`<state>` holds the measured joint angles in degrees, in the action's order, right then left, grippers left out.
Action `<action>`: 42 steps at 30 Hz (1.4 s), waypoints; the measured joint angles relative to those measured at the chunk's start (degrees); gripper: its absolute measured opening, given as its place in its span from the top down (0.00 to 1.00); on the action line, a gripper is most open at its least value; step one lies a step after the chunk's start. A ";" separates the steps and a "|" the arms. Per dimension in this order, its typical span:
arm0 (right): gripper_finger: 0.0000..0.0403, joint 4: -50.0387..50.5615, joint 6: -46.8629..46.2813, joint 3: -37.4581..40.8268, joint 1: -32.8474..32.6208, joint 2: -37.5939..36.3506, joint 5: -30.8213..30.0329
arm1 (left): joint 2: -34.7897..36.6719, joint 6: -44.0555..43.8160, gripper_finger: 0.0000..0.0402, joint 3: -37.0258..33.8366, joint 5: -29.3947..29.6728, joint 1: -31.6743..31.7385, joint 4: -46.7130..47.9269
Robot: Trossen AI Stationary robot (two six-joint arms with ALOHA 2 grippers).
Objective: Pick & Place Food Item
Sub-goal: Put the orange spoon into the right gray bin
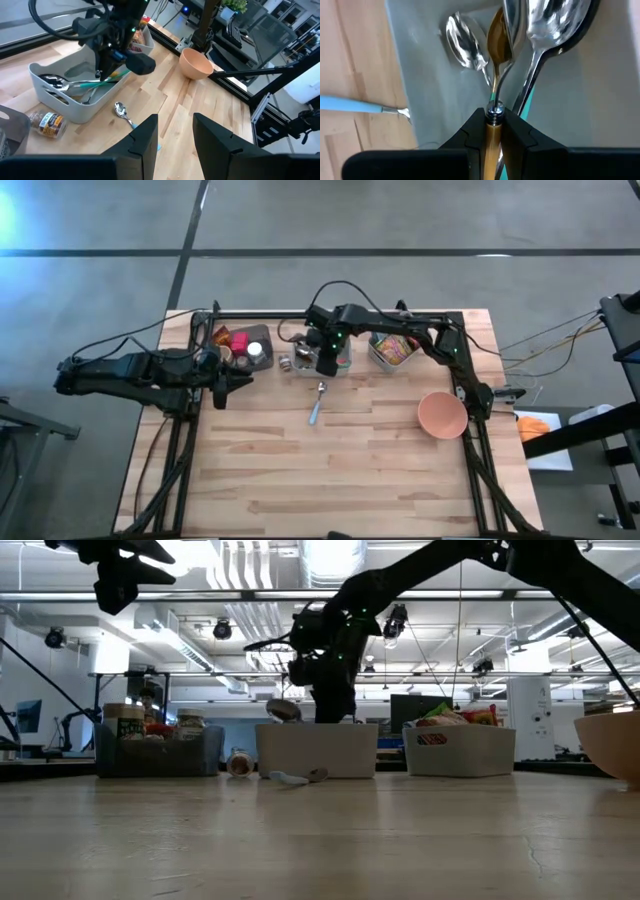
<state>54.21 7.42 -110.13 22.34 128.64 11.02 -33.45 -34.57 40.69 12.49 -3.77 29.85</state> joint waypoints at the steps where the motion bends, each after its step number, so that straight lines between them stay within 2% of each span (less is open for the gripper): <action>1: 0.93 -0.24 -0.02 0.58 0.09 0.00 0.03 | 0.00 -0.06 0.69 0.00 0.00 0.00 0.00; 13: 0.93 -4.07 -1.05 5.05 1.08 -0.13 0.14 | 0.00 -1.29 0.69 0.00 0.00 0.00 -0.02; 22: 0.87 -4.34 -1.17 5.14 1.08 -0.13 -0.28 | 0.00 -1.36 0.69 0.00 0.00 0.00 -0.02; 42: 0.86 -5.15 -1.43 5.03 1.05 -0.11 -0.19 | 0.00 -1.53 0.69 0.00 -0.02 0.00 -0.02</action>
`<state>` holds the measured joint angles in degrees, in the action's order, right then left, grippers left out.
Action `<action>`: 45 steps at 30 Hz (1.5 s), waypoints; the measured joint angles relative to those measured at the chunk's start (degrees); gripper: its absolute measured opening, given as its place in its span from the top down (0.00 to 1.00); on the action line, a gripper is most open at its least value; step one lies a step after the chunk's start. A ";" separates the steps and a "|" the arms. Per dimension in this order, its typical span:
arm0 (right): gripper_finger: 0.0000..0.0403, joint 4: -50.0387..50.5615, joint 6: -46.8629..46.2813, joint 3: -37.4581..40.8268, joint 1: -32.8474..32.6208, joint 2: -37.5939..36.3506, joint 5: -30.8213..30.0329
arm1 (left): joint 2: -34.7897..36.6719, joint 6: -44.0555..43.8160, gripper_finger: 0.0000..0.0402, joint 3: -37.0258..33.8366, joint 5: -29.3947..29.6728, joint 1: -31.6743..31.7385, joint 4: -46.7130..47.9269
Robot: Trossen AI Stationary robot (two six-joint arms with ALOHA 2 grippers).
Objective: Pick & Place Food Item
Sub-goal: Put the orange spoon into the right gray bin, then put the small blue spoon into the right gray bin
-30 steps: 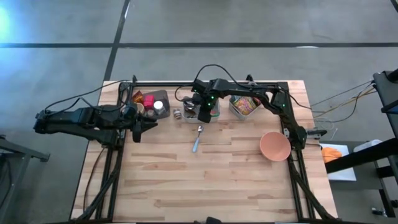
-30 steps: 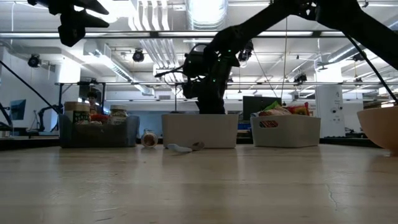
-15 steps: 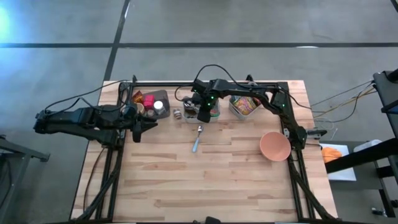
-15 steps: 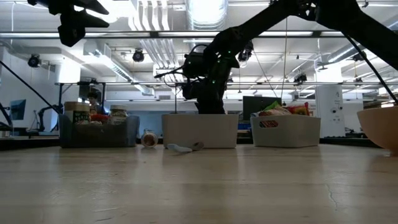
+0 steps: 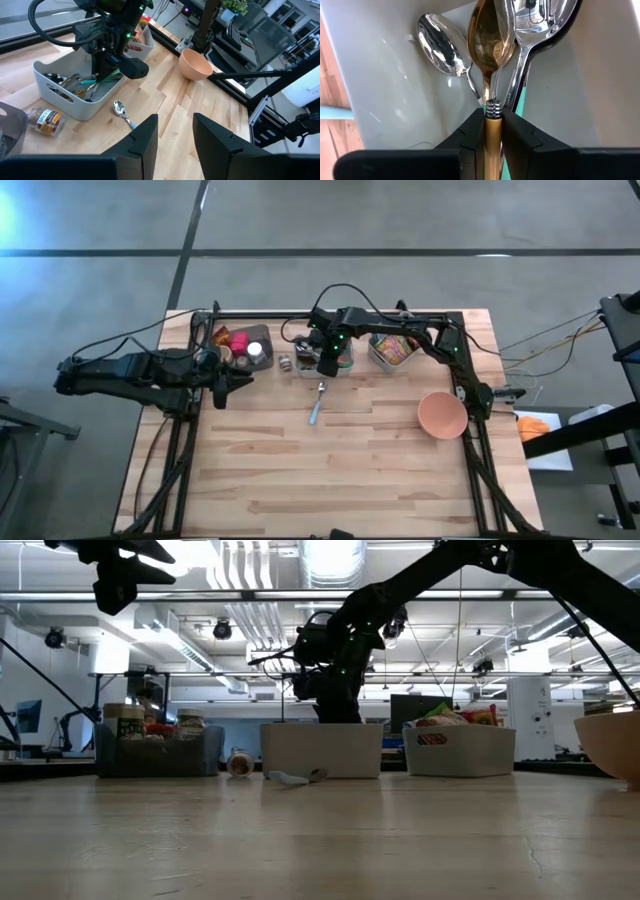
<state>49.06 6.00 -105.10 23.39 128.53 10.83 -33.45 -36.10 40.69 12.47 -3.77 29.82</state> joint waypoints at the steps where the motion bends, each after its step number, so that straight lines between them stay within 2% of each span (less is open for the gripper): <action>1: 0.85 0.00 0.04 0.00 -0.05 0.00 0.00 | 0.00 -0.01 0.69 0.00 0.00 0.00 0.00; 12: 0.83 0.02 -0.69 -0.04 -0.12 0.02 0.22 | 0.00 -0.57 0.69 0.00 0.00 0.00 0.00; 21: 0.54 0.04 -1.88 -0.11 -0.14 0.02 0.10 | 0.00 -0.90 0.69 0.00 -0.02 -0.01 0.00; 26: 0.45 0.02 -2.40 -0.11 -0.13 -0.23 -0.27 | 0.00 -1.16 0.69 0.00 -0.04 0.00 0.00; 34: 0.44 2.37 -2.03 -3.69 -0.07 -0.76 -2.50 | -0.01 -1.27 0.69 0.00 -0.04 -0.01 0.02; 42: 0.44 10.45 -1.63 -10.13 -0.33 -0.79 -2.56 | -0.01 -1.95 0.69 0.00 -0.04 0.00 0.44; 45: 0.44 15.54 -8.33 -12.66 -0.81 -0.79 -2.59 | -0.02 -3.37 0.69 0.02 -0.04 0.00 1.17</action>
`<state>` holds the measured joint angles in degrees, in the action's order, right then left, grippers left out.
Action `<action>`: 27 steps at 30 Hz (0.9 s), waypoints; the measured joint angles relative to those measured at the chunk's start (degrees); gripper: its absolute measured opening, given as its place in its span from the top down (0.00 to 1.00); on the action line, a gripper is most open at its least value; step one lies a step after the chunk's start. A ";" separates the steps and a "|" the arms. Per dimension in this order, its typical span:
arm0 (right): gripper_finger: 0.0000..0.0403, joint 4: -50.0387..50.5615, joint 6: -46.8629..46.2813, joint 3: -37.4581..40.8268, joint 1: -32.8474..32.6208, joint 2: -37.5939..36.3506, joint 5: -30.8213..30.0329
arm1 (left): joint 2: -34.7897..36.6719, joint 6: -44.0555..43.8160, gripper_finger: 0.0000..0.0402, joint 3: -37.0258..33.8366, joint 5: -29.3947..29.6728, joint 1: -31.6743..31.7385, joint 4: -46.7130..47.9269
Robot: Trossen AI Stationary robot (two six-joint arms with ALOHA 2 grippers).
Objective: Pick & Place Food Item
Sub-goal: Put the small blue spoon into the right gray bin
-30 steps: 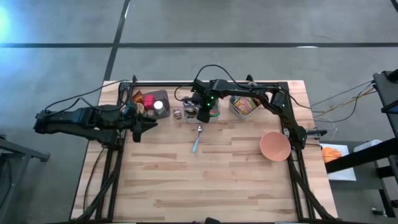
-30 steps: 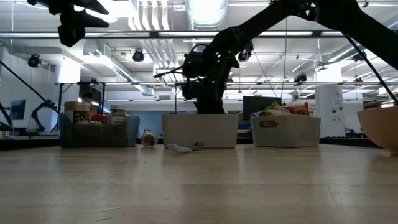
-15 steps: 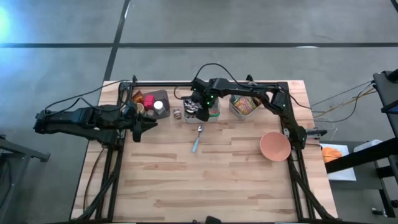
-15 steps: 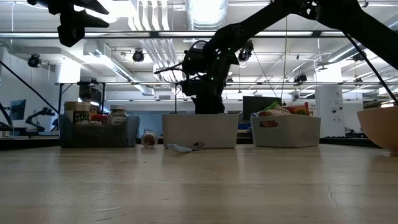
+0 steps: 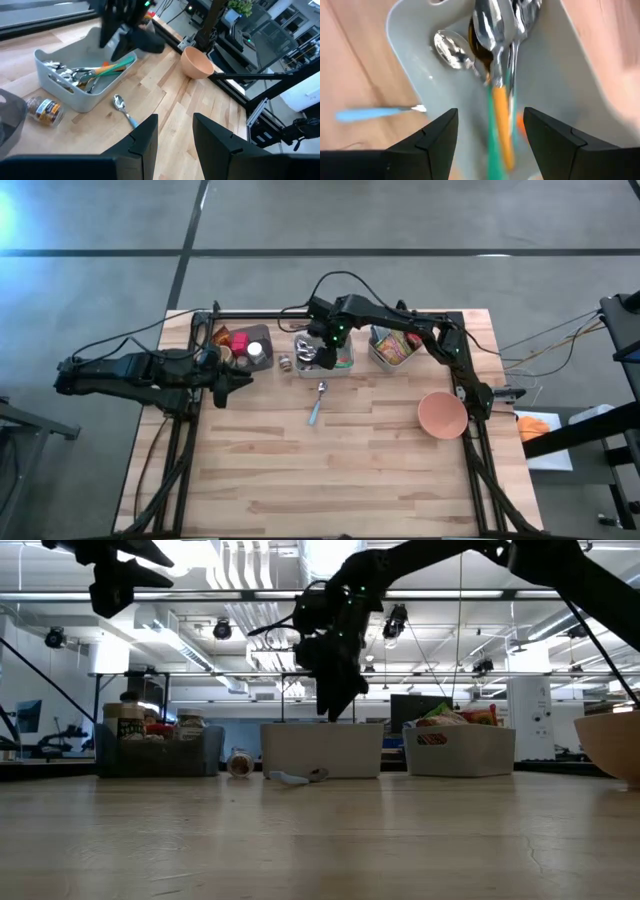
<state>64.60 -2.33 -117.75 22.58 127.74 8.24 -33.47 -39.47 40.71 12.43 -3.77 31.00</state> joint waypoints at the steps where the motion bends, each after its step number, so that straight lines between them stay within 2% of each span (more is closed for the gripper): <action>1: 0.44 1.51 -3.99 -0.84 -0.24 -0.02 -0.03 | 0.00 -0.18 0.69 0.00 0.01 -0.01 0.32; 7: 0.44 4.40 -20.55 -3.94 -3.65 -1.89 -0.90 | -0.01 -1.55 0.69 -0.13 0.00 0.00 0.86; 12: 0.44 3.85 -28.07 -4.83 -7.94 -2.19 -1.36 | -0.01 -3.65 0.69 -0.17 0.00 -0.02 0.86; 21: 0.44 3.75 -48.88 -3.85 -15.06 -2.12 -9.91 | 0.00 -10.21 0.69 -0.22 0.70 0.00 1.18; 27: 0.44 3.23 -66.12 -3.54 -18.85 -2.04 -14.02 | 0.02 -10.97 0.69 -0.22 0.32 0.00 1.06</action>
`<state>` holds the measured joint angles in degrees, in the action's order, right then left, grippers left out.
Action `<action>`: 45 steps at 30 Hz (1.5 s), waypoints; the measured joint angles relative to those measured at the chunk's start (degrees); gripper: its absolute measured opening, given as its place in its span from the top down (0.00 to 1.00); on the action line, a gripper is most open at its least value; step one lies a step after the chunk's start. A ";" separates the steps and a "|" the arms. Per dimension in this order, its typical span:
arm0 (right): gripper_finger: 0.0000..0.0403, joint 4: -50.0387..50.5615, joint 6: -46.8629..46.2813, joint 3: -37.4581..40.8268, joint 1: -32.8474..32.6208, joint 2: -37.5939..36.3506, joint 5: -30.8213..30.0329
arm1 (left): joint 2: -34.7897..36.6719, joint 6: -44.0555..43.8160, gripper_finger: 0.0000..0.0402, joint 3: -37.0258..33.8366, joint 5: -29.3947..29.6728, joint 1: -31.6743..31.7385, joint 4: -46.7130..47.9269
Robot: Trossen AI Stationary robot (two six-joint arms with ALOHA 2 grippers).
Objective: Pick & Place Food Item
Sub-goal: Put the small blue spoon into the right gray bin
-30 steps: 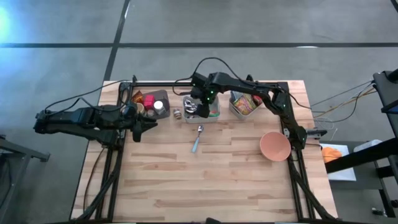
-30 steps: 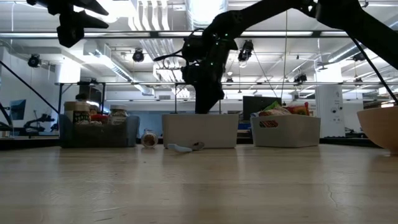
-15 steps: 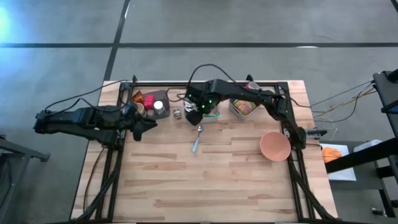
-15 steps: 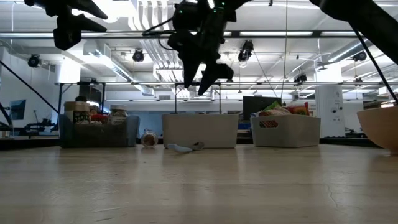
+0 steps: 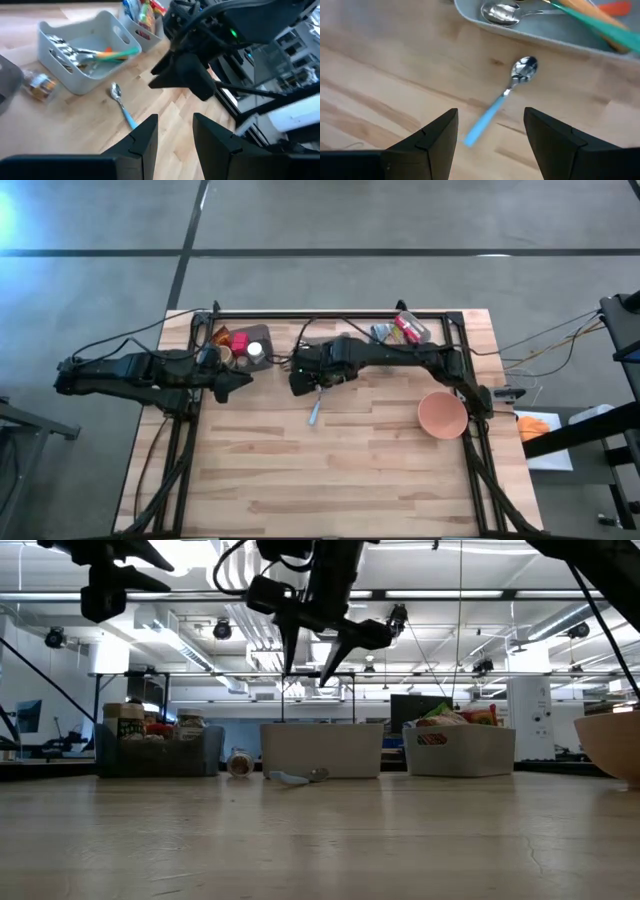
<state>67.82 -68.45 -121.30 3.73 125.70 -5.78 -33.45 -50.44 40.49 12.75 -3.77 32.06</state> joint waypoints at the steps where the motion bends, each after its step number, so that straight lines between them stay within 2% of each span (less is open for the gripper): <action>1: 0.44 -0.74 -2.18 0.14 -0.54 0.21 -0.70 | 0.10 -0.01 0.69 0.00 -1.07 0.00 0.02; 9: 0.44 -6.25 -14.12 2.17 -3.94 3.75 -0.66 | 2.57 4.54 0.69 0.04 -11.25 0.00 -0.09; 18: 0.44 -7.14 -19.43 2.95 -5.07 7.43 -0.09 | 6.04 5.67 0.69 0.09 -11.53 0.02 -0.07; 38: 0.45 -8.32 -21.01 4.21 -5.05 11.42 1.73 | 6.12 7.21 0.69 0.09 -11.53 0.04 1.28; 41: 0.49 -8.47 -21.33 4.90 -4.97 11.40 1.71 | 6.12 8.35 0.69 0.09 -11.54 0.04 1.26; 45: 0.60 -9.76 -21.50 6.16 -4.96 11.42 1.73 | 6.12 8.68 0.69 0.09 -11.53 0.04 1.26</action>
<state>58.06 -89.94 -115.14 -1.23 137.12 -4.05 -27.33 -41.76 40.58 1.21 -3.73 33.32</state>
